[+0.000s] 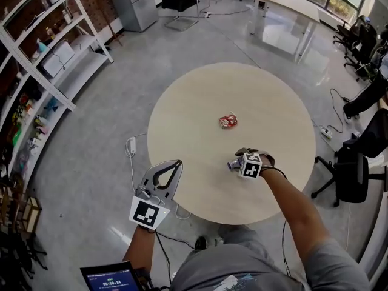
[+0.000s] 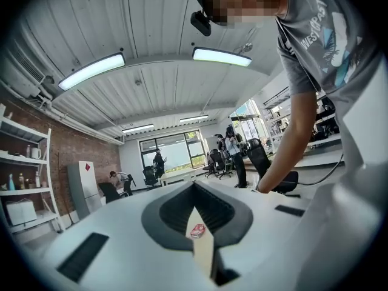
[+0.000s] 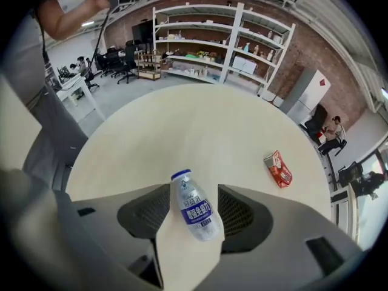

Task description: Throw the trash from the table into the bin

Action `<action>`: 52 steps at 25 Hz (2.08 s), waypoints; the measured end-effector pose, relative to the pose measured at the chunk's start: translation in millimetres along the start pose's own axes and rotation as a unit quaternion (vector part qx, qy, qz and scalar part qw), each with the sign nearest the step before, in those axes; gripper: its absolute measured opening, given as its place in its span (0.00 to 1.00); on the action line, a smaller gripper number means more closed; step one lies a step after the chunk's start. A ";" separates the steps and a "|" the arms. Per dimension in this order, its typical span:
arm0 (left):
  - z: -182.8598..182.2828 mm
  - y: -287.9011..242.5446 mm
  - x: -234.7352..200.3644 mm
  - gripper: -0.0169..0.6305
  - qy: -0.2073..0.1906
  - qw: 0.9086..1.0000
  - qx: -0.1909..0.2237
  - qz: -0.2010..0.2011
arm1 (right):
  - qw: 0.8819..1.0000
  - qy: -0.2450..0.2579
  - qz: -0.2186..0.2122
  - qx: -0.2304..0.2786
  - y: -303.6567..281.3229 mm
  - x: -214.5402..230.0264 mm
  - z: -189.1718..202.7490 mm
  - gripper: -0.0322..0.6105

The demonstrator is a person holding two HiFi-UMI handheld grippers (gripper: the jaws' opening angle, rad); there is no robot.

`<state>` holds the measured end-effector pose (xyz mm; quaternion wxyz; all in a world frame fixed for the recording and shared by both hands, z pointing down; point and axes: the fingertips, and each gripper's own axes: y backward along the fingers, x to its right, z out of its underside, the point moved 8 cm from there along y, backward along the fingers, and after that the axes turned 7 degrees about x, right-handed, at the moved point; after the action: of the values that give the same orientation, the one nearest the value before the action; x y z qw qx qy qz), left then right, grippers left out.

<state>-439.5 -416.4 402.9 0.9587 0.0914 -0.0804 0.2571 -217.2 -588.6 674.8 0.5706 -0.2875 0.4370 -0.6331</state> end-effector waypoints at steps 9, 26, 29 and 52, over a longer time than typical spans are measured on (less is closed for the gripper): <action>16.4 -1.0 -19.9 0.09 0.026 1.000 -0.012 -0.012 | 1.000 0.017 -0.011 -0.012 -32.4 -1.6 -3.0 0.40; -67.1 36.4 29.8 0.09 -0.006 0.995 0.078 0.055 | 0.912 -0.041 0.311 0.264 248.3 -100.9 -150.9 0.39; -86.2 47.3 47.9 0.09 -0.020 0.992 0.097 0.076 | 0.896 -0.051 0.337 0.286 287.4 -138.8 -155.1 0.39; -240.7 -32.2 339.4 0.09 -0.006 0.891 0.264 0.370 | 0.754 -0.119 0.621 0.176 543.0 -480.6 -51.4 0.39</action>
<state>-107.2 -229.3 233.3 0.7339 0.3062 -0.0437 0.6048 82.5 -91.1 237.6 0.9263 0.0797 0.3286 -0.1662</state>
